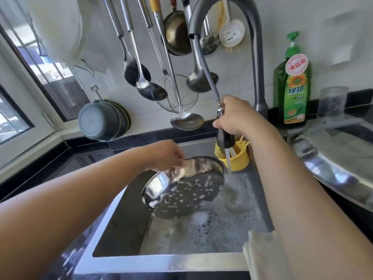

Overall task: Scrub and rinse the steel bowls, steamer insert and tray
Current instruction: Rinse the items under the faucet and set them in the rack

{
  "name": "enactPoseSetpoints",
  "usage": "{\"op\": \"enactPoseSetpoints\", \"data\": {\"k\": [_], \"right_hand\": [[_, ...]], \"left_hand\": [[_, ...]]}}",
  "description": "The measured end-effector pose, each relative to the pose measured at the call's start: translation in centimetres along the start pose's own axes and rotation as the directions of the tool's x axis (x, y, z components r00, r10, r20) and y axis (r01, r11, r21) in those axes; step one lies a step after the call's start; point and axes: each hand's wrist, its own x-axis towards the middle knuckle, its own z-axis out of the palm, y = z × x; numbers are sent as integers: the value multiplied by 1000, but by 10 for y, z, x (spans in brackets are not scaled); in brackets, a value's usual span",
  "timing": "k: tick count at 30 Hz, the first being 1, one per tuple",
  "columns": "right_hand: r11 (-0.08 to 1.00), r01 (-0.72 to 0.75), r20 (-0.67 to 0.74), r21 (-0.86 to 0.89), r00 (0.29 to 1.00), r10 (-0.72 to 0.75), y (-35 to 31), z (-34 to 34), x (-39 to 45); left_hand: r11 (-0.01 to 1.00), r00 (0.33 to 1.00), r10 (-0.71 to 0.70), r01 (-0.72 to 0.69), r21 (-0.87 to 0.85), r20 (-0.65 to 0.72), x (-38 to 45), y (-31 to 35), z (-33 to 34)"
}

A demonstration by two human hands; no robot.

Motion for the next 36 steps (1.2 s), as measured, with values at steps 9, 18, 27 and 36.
{"op": "enactPoseSetpoints", "data": {"k": [9, 18, 27, 36], "right_hand": [[975, -5, 20, 221, 1000, 0, -6, 20, 4], [815, -82, 163, 574, 986, -16, -30, 40, 0], [773, -83, 189, 629, 981, -49, -43, 47, -5], [814, -71, 208, 576, 976, -62, -43, 39, -8]], "left_hand": [[552, 956, -290, 132, -824, -41, -10, -35, 32], [-17, 941, -305, 151, -988, 149, -9, -30, 73], [-281, 901, -385, 93, -955, 201, -1, 0, 66], [-375, 854, -494, -40, -926, 163, 15, -9, 69]]}}
